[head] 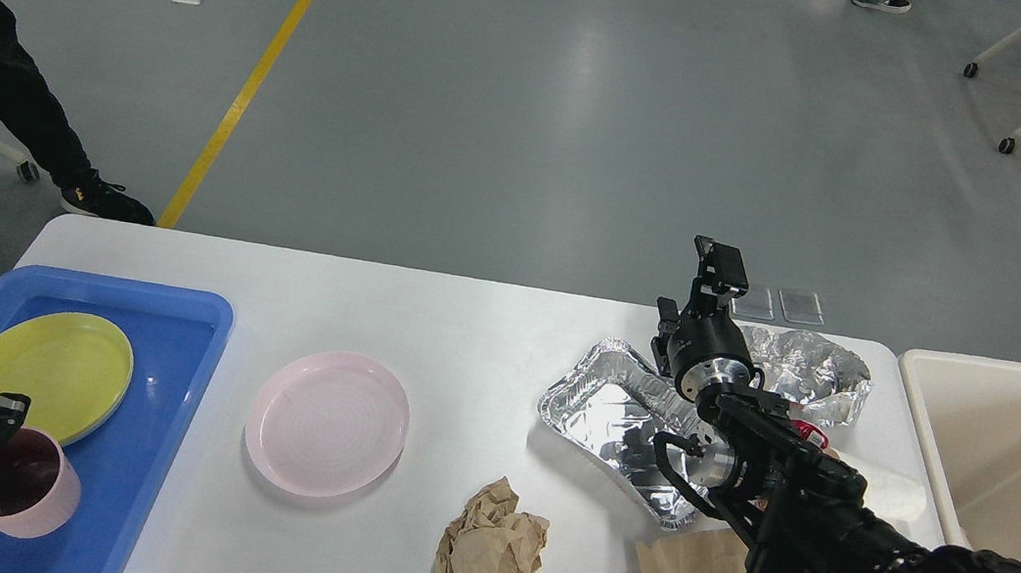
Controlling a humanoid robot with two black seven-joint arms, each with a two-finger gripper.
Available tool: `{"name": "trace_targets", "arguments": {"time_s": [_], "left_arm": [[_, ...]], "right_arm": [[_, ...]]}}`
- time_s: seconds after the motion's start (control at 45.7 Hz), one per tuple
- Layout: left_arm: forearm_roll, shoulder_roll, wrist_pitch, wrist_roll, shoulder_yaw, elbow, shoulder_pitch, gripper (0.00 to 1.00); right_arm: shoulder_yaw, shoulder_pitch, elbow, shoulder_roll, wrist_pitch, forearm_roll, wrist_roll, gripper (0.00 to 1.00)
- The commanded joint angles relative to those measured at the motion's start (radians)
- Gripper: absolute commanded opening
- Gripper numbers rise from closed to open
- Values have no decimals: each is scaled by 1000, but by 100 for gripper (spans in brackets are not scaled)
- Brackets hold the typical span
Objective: Tidy desktop
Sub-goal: 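Grasp the cup with the left gripper and place it in the blue tray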
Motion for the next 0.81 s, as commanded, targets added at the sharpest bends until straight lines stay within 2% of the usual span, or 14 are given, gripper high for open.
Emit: {"name": "trace_targets", "arguments": {"time_s": [0.0,0.262,0.393,0.503,0.634,0.678,0.743,0.787], "left_arm": [[2,-4,0,0,-28,32,47,0],[10,-35,0,1,-45,44,64,12],[13,-46,0,0,-47,46,70,21],[16,-46,0,0,-45,46,70,32],[19,-49,0,0,-40,46,64,49],[19,-49,0,0,-31,44,58,58],[22,-49,0,0,-25,46,49,77],[32,-49,0,0,-24,46,38,83]], "right_arm": [[0,0,0,0,0,0,0,100],[0,0,0,0,0,0,0,100],[0,0,0,0,0,0,0,100],[0,0,0,0,0,0,0,100],[0,0,0,0,0,0,0,100],[0,0,0,0,0,0,0,100],[0,0,0,0,0,0,0,100],[0,0,0,0,0,0,0,100]]}}
